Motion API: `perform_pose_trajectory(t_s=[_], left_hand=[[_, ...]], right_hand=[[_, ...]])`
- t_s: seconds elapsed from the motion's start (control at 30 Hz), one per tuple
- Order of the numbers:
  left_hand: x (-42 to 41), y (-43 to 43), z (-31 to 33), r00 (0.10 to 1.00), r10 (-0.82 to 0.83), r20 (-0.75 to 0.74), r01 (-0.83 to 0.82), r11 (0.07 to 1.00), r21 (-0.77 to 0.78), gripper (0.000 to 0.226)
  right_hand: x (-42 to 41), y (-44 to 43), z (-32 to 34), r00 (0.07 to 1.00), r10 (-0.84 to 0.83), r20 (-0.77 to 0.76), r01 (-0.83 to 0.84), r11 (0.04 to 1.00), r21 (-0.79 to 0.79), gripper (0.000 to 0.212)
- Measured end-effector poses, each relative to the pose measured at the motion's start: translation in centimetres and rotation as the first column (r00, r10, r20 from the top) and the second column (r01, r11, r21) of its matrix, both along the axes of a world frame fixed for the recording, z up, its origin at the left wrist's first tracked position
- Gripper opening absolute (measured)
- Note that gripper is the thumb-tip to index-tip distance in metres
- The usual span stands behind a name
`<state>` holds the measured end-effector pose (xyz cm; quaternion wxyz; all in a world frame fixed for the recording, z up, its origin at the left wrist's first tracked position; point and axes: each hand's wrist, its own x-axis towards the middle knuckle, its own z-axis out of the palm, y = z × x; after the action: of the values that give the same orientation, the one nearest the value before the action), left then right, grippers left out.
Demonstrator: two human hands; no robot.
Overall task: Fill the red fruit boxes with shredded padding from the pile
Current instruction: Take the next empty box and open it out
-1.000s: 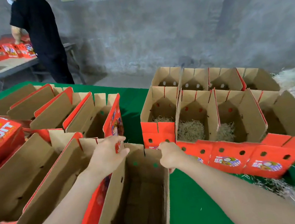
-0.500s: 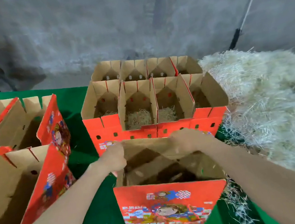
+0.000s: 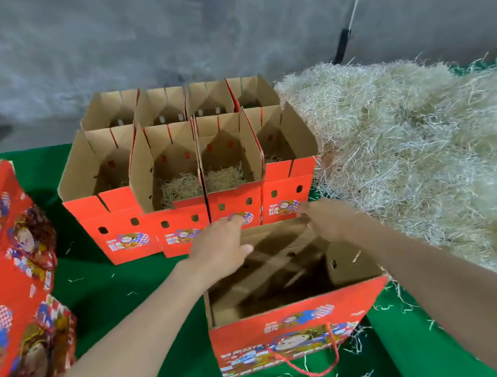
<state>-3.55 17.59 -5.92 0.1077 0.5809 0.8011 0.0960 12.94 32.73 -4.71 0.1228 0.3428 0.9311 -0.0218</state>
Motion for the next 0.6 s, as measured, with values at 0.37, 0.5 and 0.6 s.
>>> perform_pose_trajectory(t_s=[0.37,0.5,0.6], left_hand=[[5.8,4.7,0.9,0.983,-0.071,-0.17,0.021,0.96,-0.278,0.007],[10.3,7.1,1.3,0.985,-0.131,0.11,0.109,0.976,0.187,0.04],[15.1,9.8,2.1,0.923,-0.2,0.328,0.031,0.89,0.455,0.027]], right_hand=[[5.3,1.4,-1.0,0.969,-0.026,-0.246,0.003,0.996,-0.094,0.022],[7.9,2.9,0.1,0.889,-0.04,-0.456,-0.043,0.985,-0.17,0.028],[11.3,5.3,0.6,0.817,-0.082,-0.571,0.002,0.99,-0.138,0.03]])
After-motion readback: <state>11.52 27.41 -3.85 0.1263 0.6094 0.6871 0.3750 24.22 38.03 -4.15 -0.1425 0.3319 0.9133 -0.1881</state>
